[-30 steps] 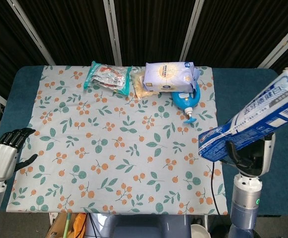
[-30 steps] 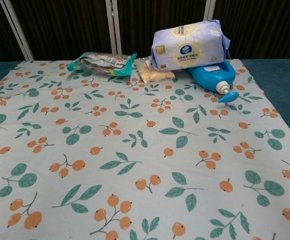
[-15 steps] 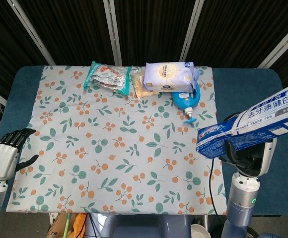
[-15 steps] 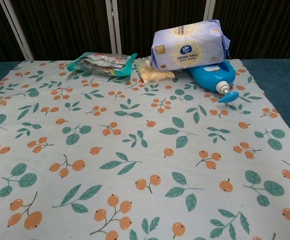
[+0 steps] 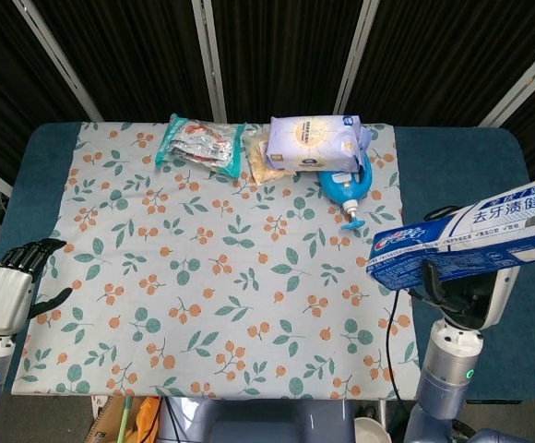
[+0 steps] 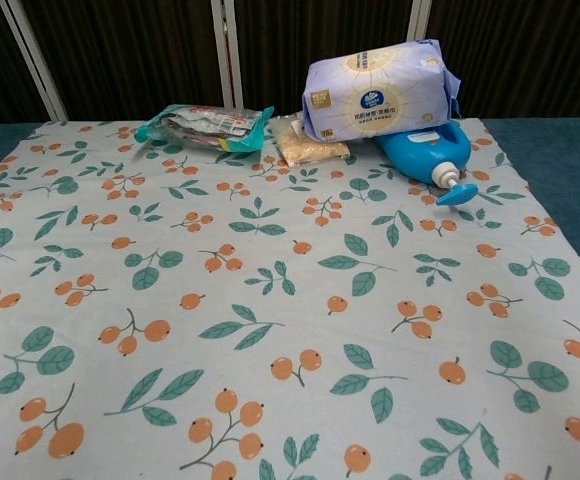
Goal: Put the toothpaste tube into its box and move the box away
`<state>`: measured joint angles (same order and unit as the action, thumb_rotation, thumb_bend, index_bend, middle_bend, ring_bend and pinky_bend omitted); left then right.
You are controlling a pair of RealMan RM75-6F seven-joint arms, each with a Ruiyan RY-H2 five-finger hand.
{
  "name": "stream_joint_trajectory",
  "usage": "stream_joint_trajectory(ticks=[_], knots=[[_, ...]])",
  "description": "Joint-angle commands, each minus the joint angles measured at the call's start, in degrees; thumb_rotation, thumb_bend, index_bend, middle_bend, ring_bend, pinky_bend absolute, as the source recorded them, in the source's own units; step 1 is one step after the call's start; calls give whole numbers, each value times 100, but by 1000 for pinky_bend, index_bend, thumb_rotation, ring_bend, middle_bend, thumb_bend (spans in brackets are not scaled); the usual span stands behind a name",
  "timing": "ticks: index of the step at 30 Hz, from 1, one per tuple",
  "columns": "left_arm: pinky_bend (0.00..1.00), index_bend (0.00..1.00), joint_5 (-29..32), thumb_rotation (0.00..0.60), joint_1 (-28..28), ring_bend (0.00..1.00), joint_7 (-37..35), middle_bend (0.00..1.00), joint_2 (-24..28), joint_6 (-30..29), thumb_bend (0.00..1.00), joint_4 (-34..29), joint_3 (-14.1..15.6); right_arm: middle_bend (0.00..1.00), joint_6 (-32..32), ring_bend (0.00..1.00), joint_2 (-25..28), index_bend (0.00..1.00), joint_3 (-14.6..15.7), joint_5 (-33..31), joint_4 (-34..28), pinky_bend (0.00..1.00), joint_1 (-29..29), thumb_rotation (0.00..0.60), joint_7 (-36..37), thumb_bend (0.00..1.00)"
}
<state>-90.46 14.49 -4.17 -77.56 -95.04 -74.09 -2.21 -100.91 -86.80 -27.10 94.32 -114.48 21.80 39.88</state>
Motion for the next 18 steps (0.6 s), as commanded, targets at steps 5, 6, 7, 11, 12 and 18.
stream_joint_trajectory(ticks=[5,6,7,11,12,18], knots=[[342,229,13,600,-25,287,-15,248,24,67,128,-63,-45,414,64,367,82,220,109,-26,11,556,-11,600,-60,400],[342,229,10,600,-28,287,-12,248,28,73,128,-69,-53,390,81,346,97,187,126,-33,2,536,-10,600,-65,400],[342,230,8,600,-31,287,-10,248,30,76,128,-73,-57,371,101,330,109,164,141,-34,2,522,-6,600,-69,400],[342,233,6,600,-46,287,-22,249,37,98,128,-93,-85,386,143,389,163,216,179,-77,-8,529,-7,600,-50,400],[342,234,6,600,-49,287,-24,249,40,100,128,-97,-90,438,137,447,167,288,186,-70,2,560,-11,600,-65,414],[342,239,49,600,-71,287,-84,251,59,162,128,-183,-134,656,107,665,173,558,262,-54,56,726,-36,600,-198,563]])
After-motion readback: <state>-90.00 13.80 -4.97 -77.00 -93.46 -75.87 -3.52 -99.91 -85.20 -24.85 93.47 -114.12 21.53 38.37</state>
